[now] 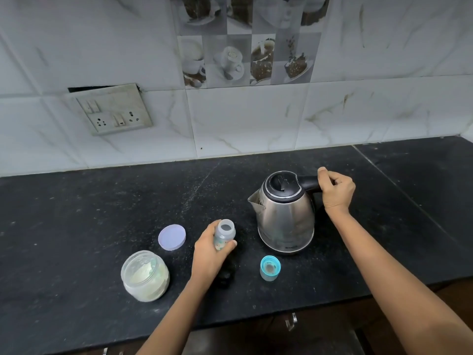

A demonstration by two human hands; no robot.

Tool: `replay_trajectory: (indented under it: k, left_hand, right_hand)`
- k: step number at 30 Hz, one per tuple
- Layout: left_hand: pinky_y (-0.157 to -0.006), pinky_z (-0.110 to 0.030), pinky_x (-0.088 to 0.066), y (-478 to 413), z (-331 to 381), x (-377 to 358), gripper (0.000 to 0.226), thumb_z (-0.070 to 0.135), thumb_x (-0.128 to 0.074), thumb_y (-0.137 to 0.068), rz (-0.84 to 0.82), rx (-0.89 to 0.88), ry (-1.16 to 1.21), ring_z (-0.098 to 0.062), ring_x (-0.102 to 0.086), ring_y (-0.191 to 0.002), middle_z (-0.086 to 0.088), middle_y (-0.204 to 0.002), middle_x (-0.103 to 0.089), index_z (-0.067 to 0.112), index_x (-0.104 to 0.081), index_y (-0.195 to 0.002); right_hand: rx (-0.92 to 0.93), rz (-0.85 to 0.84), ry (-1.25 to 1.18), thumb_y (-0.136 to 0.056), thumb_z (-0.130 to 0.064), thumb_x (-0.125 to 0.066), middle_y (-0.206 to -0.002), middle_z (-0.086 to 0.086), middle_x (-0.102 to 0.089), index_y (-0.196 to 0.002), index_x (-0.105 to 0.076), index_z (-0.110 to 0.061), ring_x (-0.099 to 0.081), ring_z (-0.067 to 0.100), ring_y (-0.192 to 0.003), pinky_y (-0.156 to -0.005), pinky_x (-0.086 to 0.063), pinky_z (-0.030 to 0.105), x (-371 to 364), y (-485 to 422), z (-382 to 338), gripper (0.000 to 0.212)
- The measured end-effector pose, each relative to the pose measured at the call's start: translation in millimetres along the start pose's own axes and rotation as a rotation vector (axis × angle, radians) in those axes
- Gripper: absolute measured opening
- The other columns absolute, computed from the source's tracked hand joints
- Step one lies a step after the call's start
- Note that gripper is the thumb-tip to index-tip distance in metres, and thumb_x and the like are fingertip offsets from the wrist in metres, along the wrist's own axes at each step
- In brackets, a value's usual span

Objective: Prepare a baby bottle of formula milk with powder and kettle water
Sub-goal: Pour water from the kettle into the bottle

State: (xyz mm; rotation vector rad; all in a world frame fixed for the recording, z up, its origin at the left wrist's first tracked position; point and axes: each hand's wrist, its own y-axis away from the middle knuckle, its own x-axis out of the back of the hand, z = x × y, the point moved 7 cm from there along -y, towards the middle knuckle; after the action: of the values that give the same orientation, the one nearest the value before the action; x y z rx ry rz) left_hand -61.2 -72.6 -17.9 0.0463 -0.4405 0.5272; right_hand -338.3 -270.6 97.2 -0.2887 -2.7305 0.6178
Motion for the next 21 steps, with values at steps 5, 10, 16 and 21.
replay_trajectory:
  k: [5, 10, 16, 21]
  left_hand:
    - [-0.095, -0.032, -0.048, -14, -5, 6, 0.055, 0.029, -0.078, -0.069, 0.010, 0.014, -0.047, -0.005, -0.059, -0.105, 0.018, -0.114, -0.062, 0.034, -0.056, -0.119]
    - [-0.093, -0.028, -0.046, -20, 2, 8, 0.052, 0.023, -0.078, -0.069, 0.014, -0.014, -0.066, -0.007, -0.058, -0.103, 0.016, -0.112, -0.062, 0.031, -0.058, -0.117]
    - [-0.091, -0.025, -0.044, -23, 4, 10, 0.056, 0.022, -0.079, -0.069, 0.022, -0.023, -0.105, -0.009, -0.057, -0.104, 0.012, -0.115, -0.062, 0.027, -0.057, -0.121]
    - [-0.097, -0.031, -0.045, -25, 1, 13, 0.060, 0.022, -0.079, -0.069, 0.038, -0.009, -0.098, -0.011, -0.056, -0.109, 0.009, -0.121, -0.061, 0.025, -0.057, -0.124]
  right_hand:
    - [0.062, -0.059, 0.065, -0.083, -0.047, -0.054, -0.043, -0.005, -0.028, -0.044, -0.045, -0.015, -0.026, 0.010, -0.045, -0.049, -0.023, 0.032, -16, -6, -14, 0.051]
    - [0.095, -0.099, 0.107, -0.080, -0.052, -0.052, -0.039, -0.003, -0.031, -0.042, -0.041, -0.027, -0.034, 0.012, -0.042, -0.046, -0.024, 0.022, -28, -5, -32, 0.046]
    - [0.140, -0.149, 0.100, -0.078, -0.054, -0.052, -0.042, -0.014, -0.045, -0.044, -0.043, -0.035, -0.041, 0.008, -0.043, -0.048, -0.026, 0.021, -40, -3, -46, 0.041]
    - [0.180, -0.178, 0.135, -0.074, -0.059, -0.050, -0.041, -0.007, -0.043, -0.050, -0.057, -0.027, -0.044, 0.010, -0.045, -0.051, -0.032, 0.026, -52, -1, -57, 0.041]
